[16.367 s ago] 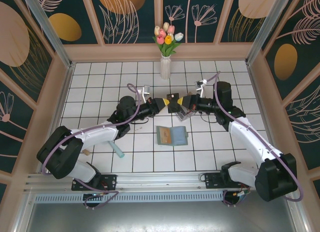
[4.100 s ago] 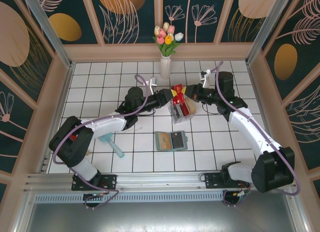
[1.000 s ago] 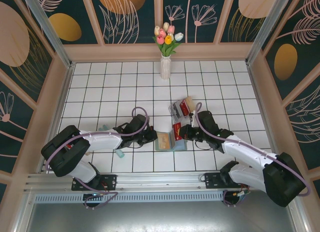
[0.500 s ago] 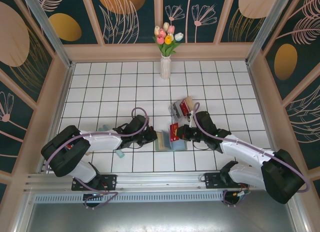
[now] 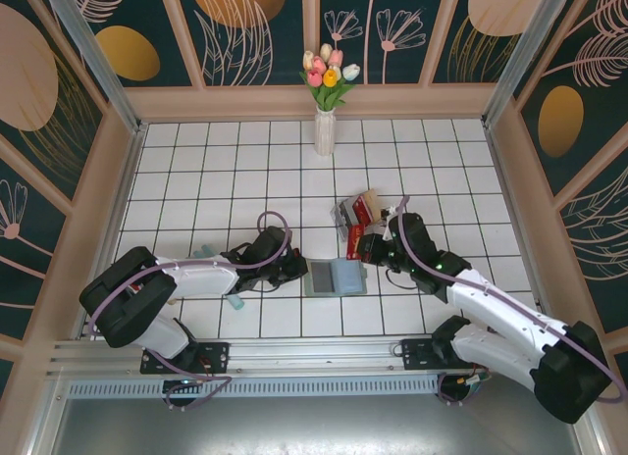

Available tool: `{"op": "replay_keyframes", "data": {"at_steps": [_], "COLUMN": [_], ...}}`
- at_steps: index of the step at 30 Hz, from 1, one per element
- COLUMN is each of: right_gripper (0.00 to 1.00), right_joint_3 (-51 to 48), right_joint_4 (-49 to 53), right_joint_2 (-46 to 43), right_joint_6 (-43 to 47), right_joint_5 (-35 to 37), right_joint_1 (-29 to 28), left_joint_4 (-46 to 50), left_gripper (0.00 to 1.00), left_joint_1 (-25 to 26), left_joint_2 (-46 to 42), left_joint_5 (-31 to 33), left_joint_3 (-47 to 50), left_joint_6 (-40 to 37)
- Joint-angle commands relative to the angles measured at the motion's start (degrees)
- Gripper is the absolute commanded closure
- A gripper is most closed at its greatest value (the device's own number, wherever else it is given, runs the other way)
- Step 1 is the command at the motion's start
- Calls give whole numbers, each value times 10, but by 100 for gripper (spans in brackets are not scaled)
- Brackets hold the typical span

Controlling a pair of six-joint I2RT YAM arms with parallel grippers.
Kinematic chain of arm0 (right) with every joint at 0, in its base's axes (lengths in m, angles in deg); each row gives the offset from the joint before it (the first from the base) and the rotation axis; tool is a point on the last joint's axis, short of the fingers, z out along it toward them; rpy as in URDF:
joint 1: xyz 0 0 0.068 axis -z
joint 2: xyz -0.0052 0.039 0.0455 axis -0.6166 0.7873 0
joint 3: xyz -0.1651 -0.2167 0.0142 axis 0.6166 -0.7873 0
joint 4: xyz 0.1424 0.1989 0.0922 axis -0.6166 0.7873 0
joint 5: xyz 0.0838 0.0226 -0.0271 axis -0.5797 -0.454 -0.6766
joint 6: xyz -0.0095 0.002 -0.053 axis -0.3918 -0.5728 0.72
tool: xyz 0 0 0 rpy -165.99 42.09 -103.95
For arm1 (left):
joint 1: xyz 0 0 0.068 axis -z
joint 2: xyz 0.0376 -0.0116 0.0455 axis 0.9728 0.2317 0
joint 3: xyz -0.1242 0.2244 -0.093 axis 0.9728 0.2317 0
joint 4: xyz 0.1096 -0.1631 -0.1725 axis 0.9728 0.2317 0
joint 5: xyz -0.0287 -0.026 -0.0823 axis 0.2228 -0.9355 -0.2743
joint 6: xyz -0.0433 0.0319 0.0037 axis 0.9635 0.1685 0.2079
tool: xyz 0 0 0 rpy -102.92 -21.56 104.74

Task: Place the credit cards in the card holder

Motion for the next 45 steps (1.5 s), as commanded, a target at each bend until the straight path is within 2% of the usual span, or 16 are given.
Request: {"op": "replay_keyframes", "data": {"at_steps": [1,5,7,17,27,45], "right_gripper": [99,99,100,99,99,99], "right_joint_3": [-11,-40,-74,-134,-134,-115], "right_joint_4": [-66,-98,-149,-247,-281,-344], "right_joint_2": [18,61,82,126,170,252], "right_joint_6": [-21,-40,-51,-59,-49,-83], "right_joint_5": [-34,-35,-54,-94,-124,-185], "right_joint_1": [-35,-42,-42,-41,-30,-26], "left_joint_4": [-3,-6,-6,-27,-38,-63], "left_gripper": [100,100,100,100,100,100], "left_joint_1": [3,3,2,3,3,3], "left_joint_2": [0,0,3,9,15,22], "left_joint_5": [14,19,21,21,19,12], "left_joint_3": [8,11,11,25,35,49], "left_joint_6": [5,7,8,20,24,37]}}
